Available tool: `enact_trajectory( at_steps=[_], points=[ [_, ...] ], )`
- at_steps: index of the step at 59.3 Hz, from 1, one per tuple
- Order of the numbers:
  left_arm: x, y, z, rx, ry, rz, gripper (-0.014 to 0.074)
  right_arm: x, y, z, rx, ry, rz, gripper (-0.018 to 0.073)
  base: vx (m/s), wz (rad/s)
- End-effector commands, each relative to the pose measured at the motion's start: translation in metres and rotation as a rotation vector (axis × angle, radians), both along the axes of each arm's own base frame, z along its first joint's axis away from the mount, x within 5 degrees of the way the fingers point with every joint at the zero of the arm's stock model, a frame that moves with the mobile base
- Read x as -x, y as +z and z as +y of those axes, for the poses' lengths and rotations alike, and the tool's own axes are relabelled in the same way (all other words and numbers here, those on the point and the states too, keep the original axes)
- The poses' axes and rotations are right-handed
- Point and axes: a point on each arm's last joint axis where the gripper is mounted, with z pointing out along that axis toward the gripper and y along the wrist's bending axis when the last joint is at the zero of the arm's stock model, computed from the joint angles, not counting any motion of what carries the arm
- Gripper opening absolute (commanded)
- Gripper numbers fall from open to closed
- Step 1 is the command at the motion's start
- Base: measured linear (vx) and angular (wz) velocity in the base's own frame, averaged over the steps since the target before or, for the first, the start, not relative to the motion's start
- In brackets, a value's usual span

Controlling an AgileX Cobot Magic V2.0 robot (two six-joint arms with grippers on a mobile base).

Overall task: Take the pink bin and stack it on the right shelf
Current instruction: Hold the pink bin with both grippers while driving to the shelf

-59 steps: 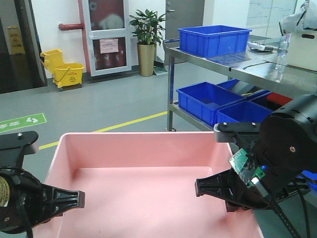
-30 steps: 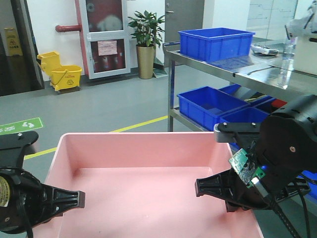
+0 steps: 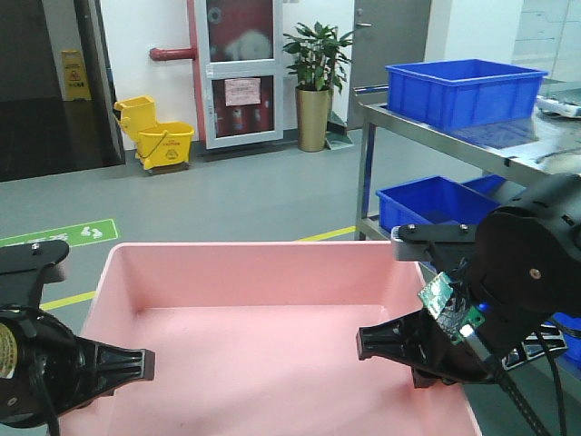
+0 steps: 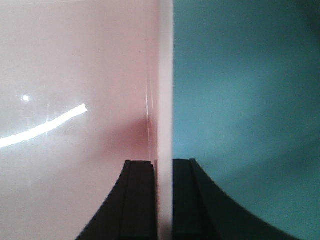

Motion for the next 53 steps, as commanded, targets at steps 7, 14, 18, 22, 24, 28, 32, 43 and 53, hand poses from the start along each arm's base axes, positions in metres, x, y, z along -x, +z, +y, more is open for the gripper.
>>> enact_trajectory(
  at_steps=[7,14,18,22,24,28,32,43,53],
  points=[
    [0.0017,0.0234,0.0011,0.057,-0.016,-0.127,0.0111,-0.0004,0.0187,-0.0086,0.028,0.001,-0.105,-0.0009,0.38,0.11],
    [0.0017,0.0234,0.0011,0.057,-0.016,-0.127,0.0111,-0.0004,0.0187,-0.0086,0.028,0.001,-0.105,-0.0009,0.39,0.04],
    [0.0017,0.0234,0.0011,0.057,-0.016,-0.127,0.0111,-0.0004,0.0187,-0.0086,0.028,0.001,-0.105,-0.0009,0.4,-0.01],
    [0.0017,0.0234,0.0011,0.057,-0.016,-0.127,0.0111,-0.0004,0.0187,-0.0086,0.028,0.001,-0.105,-0.0009,0.4,-0.04],
    [0.0017,0.0234,0.0011,0.057,-0.016,-0.127,0.0111,-0.0004,0.0187,-0.0086,0.028,0.001,-0.105,-0.0009,0.4,-0.07],
    [0.0017,0.0234,0.0011,0.057,-0.016,-0.127,0.0111,-0.0004,0.0187,-0.0086,0.028,0.001,-0.105,-0.0009,0.41,-0.1],
    [0.0017,0.0234,0.0011,0.057,-0.016,-0.127,0.0111,-0.0004,0.0187,-0.0086,0.028,0.001,-0.105,-0.0009,0.41,-0.12],
    [0.0017,0.0234,0.0011,0.057,-0.016,-0.127,0.0111,-0.0004,0.0187,-0.0086,0.028,0.001,-0.105,-0.0009,0.41,-0.15],
    [0.0017,0.0234,0.0011,0.057,-0.016,-0.127,0.0111,-0.0004,0.0187,-0.0086,0.028,0.001,-0.105,-0.0009,0.42,-0.2]
  ],
)
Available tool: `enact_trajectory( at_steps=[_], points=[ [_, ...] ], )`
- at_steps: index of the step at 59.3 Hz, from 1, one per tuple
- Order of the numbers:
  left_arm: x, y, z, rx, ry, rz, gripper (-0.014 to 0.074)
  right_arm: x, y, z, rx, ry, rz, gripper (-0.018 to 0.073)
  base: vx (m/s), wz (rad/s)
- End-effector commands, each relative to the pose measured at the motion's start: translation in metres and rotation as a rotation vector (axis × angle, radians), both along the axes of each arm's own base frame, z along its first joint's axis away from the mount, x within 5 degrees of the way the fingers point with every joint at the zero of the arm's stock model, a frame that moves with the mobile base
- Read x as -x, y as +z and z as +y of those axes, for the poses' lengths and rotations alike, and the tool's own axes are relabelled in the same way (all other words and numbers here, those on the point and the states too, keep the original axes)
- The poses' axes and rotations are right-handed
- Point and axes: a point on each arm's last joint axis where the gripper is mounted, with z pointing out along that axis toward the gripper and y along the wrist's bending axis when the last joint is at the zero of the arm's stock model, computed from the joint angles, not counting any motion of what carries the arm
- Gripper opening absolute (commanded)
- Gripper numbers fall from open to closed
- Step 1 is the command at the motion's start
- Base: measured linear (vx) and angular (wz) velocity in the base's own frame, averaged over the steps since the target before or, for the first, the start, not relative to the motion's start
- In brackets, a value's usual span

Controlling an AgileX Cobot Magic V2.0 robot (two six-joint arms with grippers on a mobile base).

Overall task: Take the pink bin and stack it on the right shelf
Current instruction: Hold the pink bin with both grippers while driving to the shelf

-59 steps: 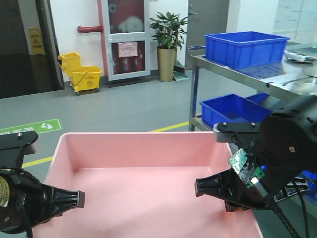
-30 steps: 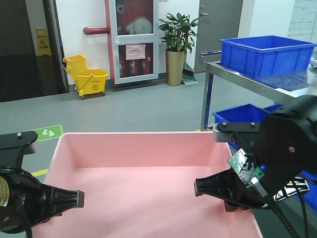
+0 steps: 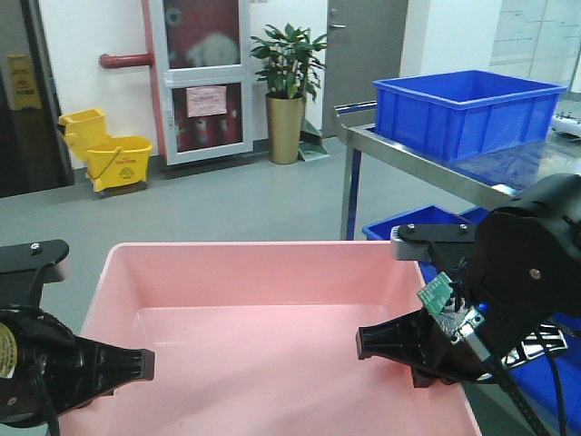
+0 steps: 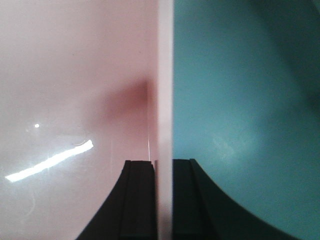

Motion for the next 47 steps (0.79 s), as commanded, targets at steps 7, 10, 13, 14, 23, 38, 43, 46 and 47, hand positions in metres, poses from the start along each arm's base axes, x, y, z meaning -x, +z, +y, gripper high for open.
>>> enact_trajectory(
  at_steps=[7,10,13,14,23,38,43,46,47],
  points=[
    [0.0017,0.0234,0.0011,0.058,-0.016,-0.126,0.0111,-0.0003,0.0187,-0.0087,0.029,0.001,-0.103,-0.0009,0.43,-0.22],
    [0.0017,0.0234,0.0011,0.058,-0.016,-0.126,0.0111,-0.0002,0.0186,-0.0086,0.028,0.001,-0.103,-0.0009,0.44,-0.21],
    [0.0017,0.0234,0.0011,0.058,-0.016,-0.126,0.0111,-0.0002,0.0186,-0.0086,0.028,0.001,-0.103,-0.0009,0.45,-0.19],
    [0.0017,0.0234,0.0011,0.058,-0.016,-0.126,0.0111,-0.0002,0.0186,-0.0086,0.028,0.001,-0.103,-0.0009,0.45,-0.18],
    [0.0017,0.0234,0.0011,0.058,-0.016,-0.126,0.0111,-0.0002,0.0186,-0.0086,0.028,0.001,-0.103,-0.0009,0.45,-0.16],
    [0.0017,0.0234,0.0011,0.058,-0.016,-0.126,0.0111,-0.0003,0.0187,-0.0086,0.027,0.001,-0.104,-0.0009,0.42,-0.24],
    [0.0017,0.0234,0.0011,0.058,-0.016,-0.126,0.0111,-0.0003,0.0187,-0.0086,0.027,0.001,-0.104,-0.0009,0.39,-0.35],
    [0.0017,0.0234,0.0011,0.058,-0.016,-0.126,0.0111,-0.0003,0.0187,-0.0086,0.027,0.001,-0.104,-0.0009,0.38,-0.41],
    [0.0017,0.0234,0.0011,0.058,-0.016,-0.126,0.0111,-0.0003,0.0187,-0.0086,0.027,0.001,-0.104,-0.0009,0.38,-0.44]
  ],
)
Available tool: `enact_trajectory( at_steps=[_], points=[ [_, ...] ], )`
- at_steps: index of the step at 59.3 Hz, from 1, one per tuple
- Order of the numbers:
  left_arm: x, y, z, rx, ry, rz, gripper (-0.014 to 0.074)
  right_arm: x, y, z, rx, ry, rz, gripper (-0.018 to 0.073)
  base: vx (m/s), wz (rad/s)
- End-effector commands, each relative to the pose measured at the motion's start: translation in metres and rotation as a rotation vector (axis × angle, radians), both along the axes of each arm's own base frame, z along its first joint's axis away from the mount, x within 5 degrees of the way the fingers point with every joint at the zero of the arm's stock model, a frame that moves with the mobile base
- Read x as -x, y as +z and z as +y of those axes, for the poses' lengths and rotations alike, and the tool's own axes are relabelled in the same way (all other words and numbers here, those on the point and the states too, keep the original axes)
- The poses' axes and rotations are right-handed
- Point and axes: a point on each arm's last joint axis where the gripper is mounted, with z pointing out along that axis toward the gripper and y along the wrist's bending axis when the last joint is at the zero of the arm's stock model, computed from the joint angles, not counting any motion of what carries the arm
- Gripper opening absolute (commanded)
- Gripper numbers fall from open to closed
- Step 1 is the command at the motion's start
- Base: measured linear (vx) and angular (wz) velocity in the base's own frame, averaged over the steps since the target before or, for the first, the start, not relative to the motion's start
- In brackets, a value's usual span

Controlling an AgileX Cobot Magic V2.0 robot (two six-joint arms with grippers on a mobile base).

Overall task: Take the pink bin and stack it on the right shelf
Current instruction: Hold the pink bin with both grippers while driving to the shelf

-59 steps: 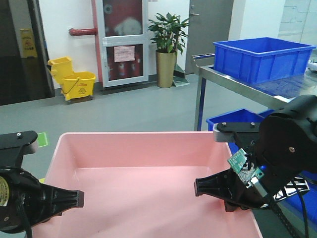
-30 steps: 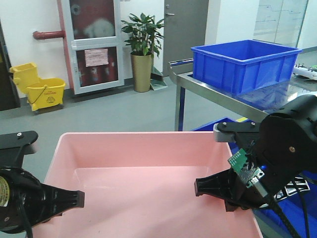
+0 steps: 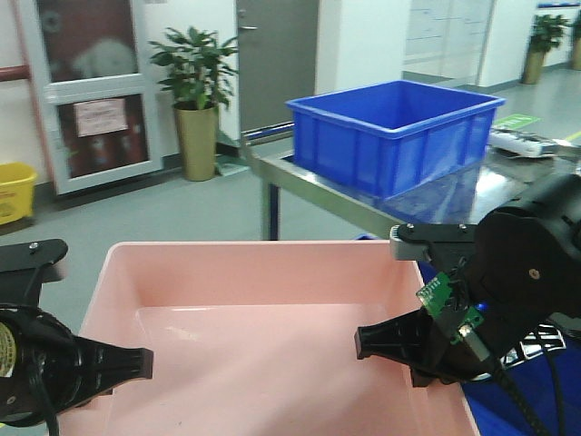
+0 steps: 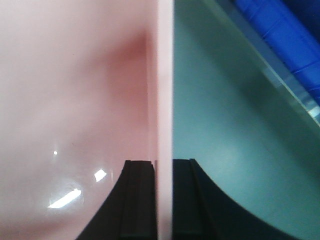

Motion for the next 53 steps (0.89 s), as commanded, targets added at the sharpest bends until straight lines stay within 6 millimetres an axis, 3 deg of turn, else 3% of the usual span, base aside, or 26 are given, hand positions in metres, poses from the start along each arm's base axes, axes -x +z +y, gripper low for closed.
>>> enact_trajectory(
  at_steps=[1,53],
  points=[
    [0.0018,0.0234,0.001,0.059,-0.016,-0.126,0.0111,-0.0002,0.0186,-0.0089,0.031,0.0,-0.102,-0.0009,0.38,-0.44],
    [0.0018,0.0234,0.001,0.059,-0.016,-0.126,0.0111,-0.0001,0.0186,-0.009,0.032,0.0,-0.101,-0.0009,0.31,-0.62]
  ],
)
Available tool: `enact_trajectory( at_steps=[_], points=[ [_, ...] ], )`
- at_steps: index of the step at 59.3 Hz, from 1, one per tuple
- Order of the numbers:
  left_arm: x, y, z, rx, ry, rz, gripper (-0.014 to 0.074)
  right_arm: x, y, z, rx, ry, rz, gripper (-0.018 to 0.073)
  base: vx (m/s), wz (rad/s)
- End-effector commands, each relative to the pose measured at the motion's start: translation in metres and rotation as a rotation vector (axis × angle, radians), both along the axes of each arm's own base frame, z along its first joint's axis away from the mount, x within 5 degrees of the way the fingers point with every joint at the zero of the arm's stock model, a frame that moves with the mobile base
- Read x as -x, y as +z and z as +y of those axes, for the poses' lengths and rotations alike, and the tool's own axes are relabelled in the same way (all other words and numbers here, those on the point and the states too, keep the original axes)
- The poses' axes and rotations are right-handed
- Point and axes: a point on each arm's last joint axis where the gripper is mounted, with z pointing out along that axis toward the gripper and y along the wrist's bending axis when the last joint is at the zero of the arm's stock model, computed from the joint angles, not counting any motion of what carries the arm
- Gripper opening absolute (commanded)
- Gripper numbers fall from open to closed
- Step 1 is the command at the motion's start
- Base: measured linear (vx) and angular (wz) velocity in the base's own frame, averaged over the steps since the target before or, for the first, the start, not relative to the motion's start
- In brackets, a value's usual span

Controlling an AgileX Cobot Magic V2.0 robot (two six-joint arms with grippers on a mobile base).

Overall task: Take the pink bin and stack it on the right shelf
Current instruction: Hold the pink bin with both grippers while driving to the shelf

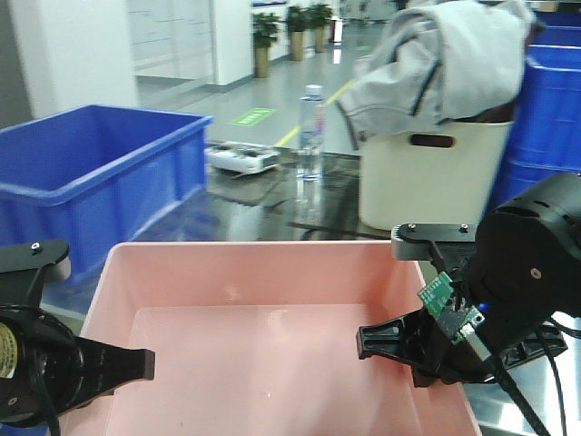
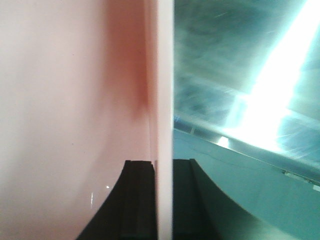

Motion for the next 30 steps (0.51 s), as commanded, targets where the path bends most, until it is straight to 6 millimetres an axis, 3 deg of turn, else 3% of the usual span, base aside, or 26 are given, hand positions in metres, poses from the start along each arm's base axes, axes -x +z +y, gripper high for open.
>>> enact_trajectory(
  at_steps=[1,30],
  points=[
    [0.0018,0.0234,0.001,0.059,-0.016,-0.126,0.0111,-0.0002,0.0186,-0.0087,0.029,0.0,-0.102,-0.0009,0.25,-0.57],
    [0.0018,0.0234,0.001,0.059,-0.016,-0.126,0.0111,-0.0002,0.0186,-0.0087,0.029,0.0,-0.102,-0.0009,0.25,-0.39]
  ],
)
